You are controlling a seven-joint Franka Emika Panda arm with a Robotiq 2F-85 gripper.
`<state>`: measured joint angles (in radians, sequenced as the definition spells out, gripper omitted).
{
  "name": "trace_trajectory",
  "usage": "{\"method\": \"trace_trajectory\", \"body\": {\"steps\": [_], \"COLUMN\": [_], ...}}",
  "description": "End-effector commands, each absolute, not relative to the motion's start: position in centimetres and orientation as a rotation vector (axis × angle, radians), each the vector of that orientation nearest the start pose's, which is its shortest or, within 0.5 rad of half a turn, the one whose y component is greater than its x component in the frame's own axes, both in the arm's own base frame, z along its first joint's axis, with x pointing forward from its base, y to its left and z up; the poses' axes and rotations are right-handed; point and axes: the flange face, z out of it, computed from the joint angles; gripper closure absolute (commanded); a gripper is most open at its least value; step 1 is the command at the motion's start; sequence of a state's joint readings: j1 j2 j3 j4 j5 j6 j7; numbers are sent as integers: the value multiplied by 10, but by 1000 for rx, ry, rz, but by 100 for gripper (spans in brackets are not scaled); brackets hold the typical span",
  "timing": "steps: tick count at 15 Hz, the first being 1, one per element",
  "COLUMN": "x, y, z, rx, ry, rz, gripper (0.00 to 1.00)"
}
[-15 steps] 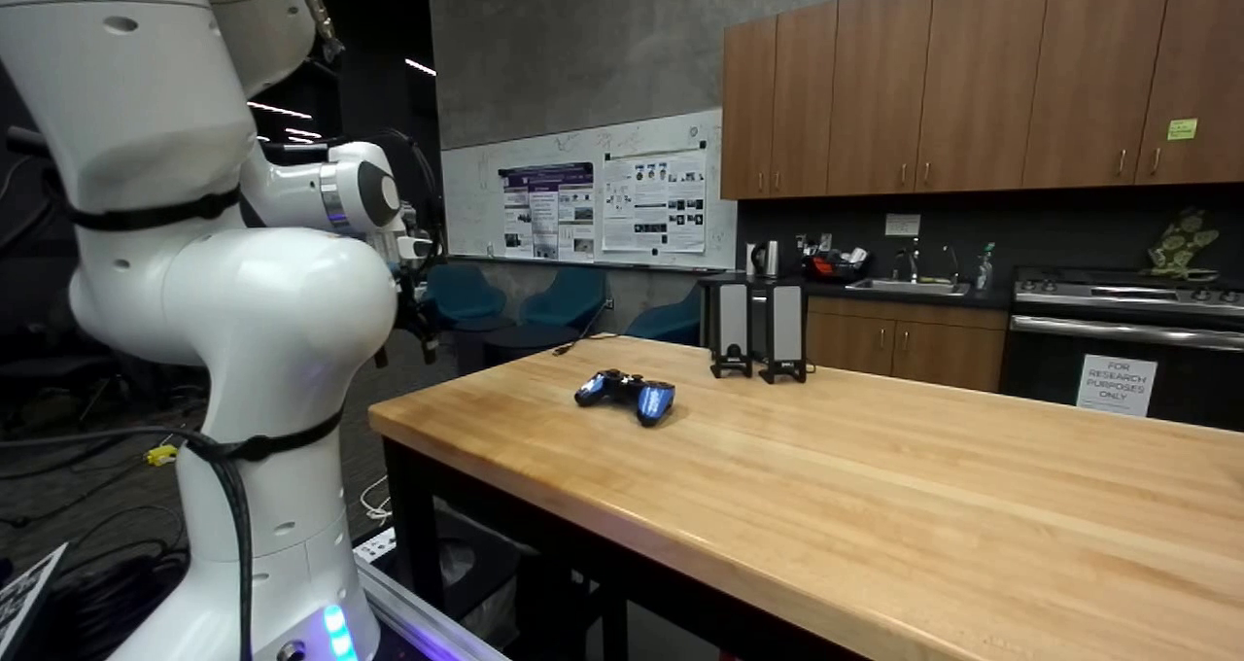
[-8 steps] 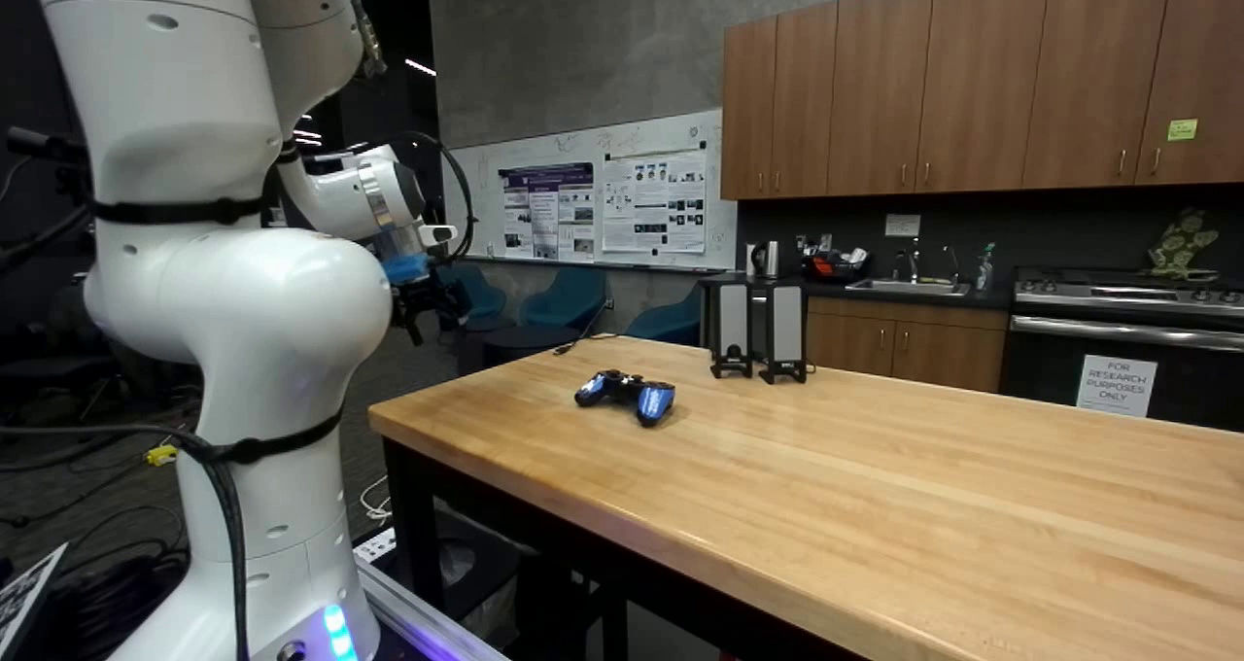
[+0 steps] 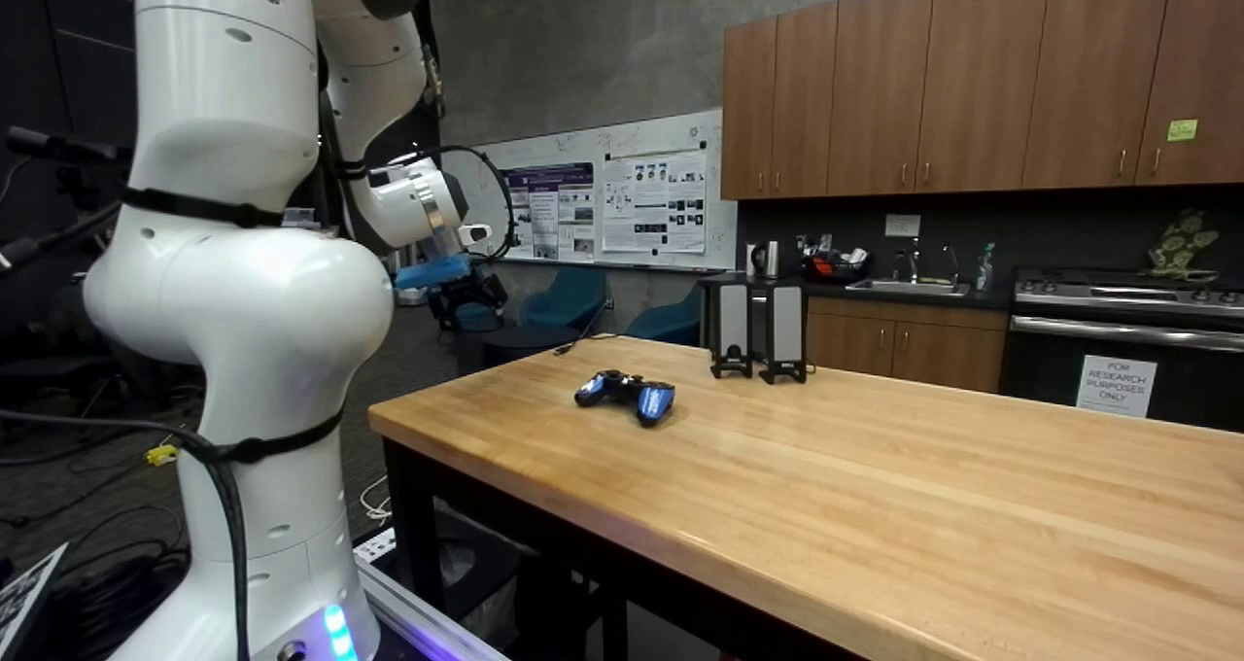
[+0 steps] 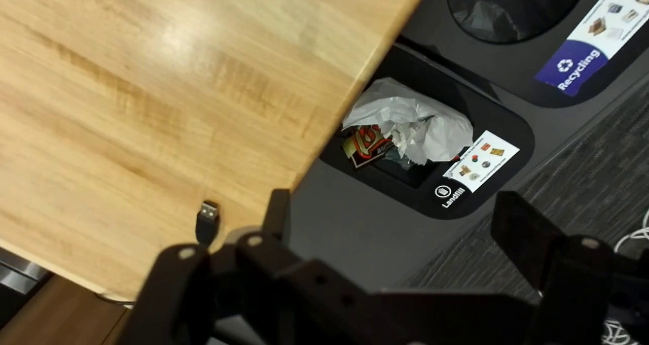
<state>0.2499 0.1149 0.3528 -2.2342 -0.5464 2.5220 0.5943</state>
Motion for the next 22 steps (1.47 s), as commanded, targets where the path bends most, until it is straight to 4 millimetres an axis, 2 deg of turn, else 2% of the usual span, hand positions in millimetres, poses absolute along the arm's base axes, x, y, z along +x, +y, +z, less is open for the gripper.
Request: {"method": "trace_trajectory", "body": {"steps": [1, 10, 15, 22], "x": [499, 583, 613, 641], "y": [317, 288, 271, 258], "z": [335, 325, 318, 302], "rx": [-3210, -3255, -3271, -3275], "ry": [-635, -451, -353, -300], "rz": [-529, -464, -350, -184], "gripper": [0, 0, 0, 0]}}
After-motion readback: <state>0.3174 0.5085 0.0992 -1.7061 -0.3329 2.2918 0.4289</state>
